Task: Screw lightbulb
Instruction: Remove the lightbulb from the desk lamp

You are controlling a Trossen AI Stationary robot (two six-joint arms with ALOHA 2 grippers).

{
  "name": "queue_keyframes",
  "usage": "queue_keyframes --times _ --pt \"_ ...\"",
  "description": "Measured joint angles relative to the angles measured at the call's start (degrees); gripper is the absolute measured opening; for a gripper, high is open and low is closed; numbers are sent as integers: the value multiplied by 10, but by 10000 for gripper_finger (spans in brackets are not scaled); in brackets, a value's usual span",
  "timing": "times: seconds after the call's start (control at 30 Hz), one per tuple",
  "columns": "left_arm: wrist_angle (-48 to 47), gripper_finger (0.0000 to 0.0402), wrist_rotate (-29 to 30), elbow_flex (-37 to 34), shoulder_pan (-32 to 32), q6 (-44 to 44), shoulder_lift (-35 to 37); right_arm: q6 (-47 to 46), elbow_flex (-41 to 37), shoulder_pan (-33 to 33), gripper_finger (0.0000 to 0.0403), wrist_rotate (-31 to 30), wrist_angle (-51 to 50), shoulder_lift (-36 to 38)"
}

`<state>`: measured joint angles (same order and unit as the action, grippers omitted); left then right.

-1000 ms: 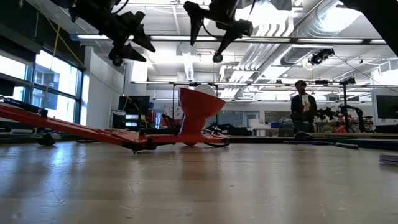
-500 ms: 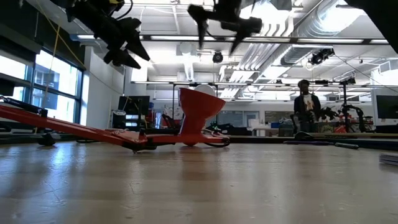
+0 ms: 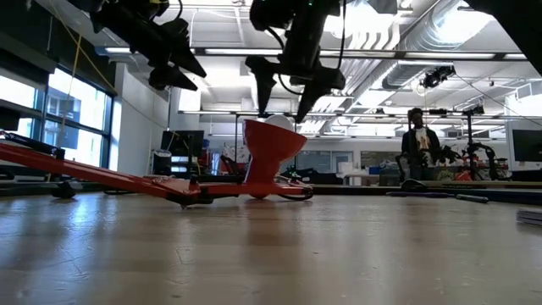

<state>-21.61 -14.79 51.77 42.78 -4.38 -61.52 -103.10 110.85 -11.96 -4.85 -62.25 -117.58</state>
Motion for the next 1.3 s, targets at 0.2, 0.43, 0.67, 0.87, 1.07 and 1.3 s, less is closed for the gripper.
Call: queue_keyframes --times 0.2,0.43,0.67,0.87,1.07,1.3 --pt "3 261 0 0 0 -19 0 -6 0 -4 362 3 -19 1" --pt "5 261 0 0 0 -29 0 -5 0 -1 362 -58 -13 1" --pt "4 261 1 0 0 -31 0 14 0 -3 362 -56 7 -5" --pt "4 261 1 0 0 -31 0 21 0 -12 362 -38 8 -18" --pt "4 261 1 0 0 -31 0 27 -1 -19 362 -32 9 -22" --pt "4 261 1 0 0 -30 0 44 -2 -20 351 -14 12 -22"
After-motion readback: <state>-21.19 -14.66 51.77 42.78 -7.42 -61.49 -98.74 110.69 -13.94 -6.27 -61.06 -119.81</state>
